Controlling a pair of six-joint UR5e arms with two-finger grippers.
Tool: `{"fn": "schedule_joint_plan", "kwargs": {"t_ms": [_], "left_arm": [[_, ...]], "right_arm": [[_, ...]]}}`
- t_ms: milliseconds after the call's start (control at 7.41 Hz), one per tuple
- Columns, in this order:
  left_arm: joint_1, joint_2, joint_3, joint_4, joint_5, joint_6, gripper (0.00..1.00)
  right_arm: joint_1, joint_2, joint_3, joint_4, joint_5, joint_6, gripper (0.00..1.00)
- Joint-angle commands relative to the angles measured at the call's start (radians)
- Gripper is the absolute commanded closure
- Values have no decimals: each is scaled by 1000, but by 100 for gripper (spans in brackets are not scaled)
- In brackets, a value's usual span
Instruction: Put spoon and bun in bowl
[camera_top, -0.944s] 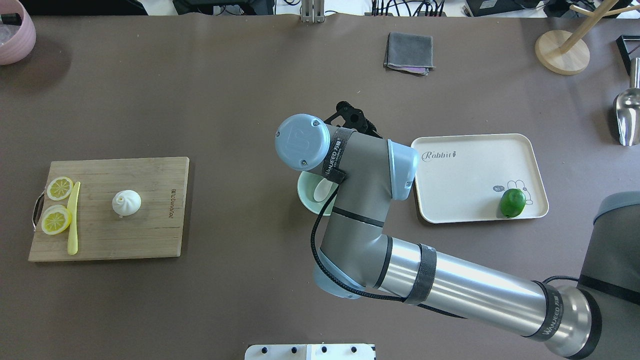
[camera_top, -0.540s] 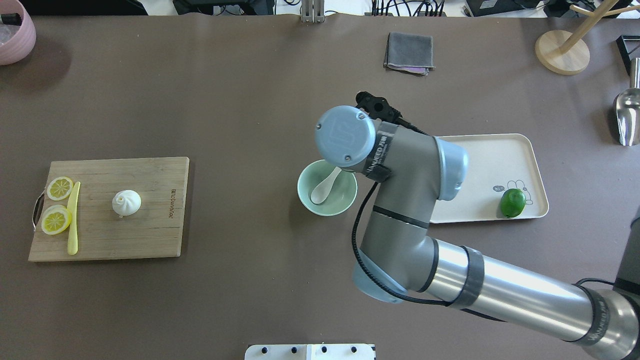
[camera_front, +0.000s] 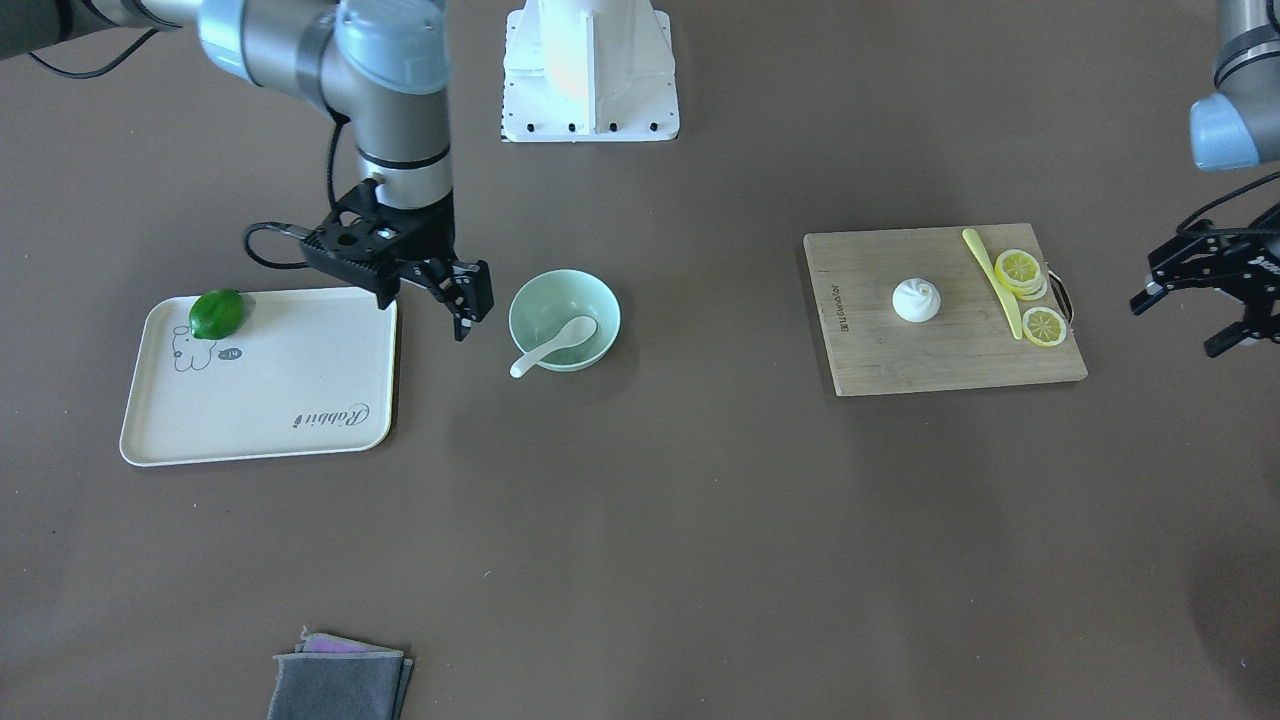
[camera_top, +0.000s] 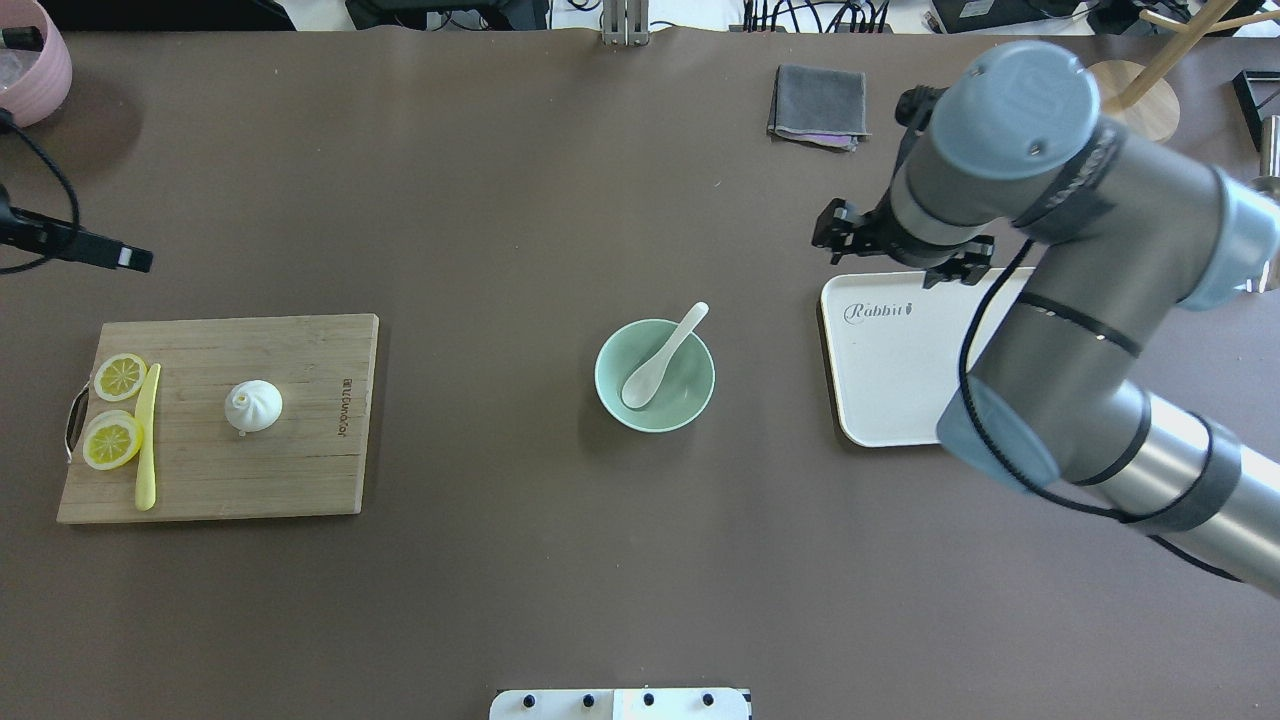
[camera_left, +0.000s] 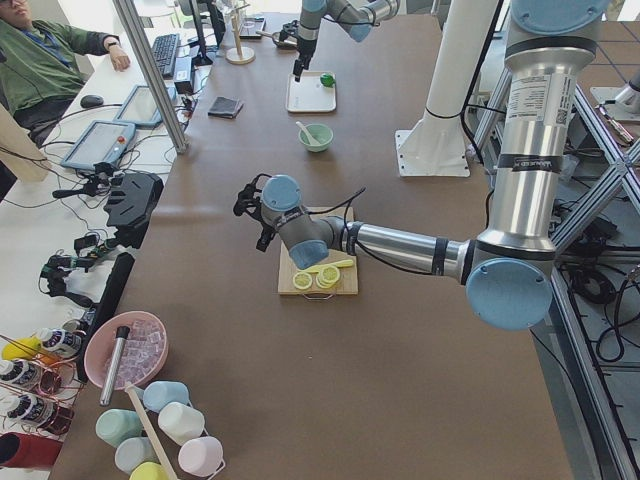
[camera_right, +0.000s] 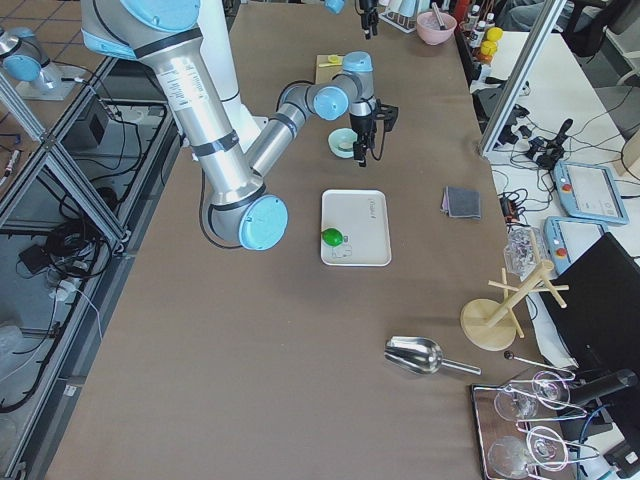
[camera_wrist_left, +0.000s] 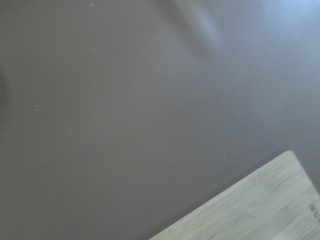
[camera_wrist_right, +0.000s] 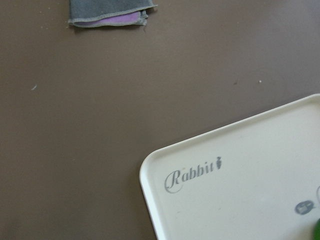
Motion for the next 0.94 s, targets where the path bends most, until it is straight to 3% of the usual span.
{"fn": "schedule_joint_plan", "kwargs": {"t_ms": [0,135,270,540,810], "left_arm": [[221,3,-51,-40,247,-124,1],[290,7,-52,-38,342,-122,1],[332,10,-52,-38,376,-119,1],[346,123,-101,-40,413,18,1],[363,141,-103,-41,418,57,2]], "right_arm": [[246,-118,9,-2,226,-430,0],[347,-177,-7,-2,328,-644,0],[404,-232,-14,0,355,-754,0],[458,-280,-14,0,372,-867,0],[503,-329,-11,0,375,-968,0]]}}
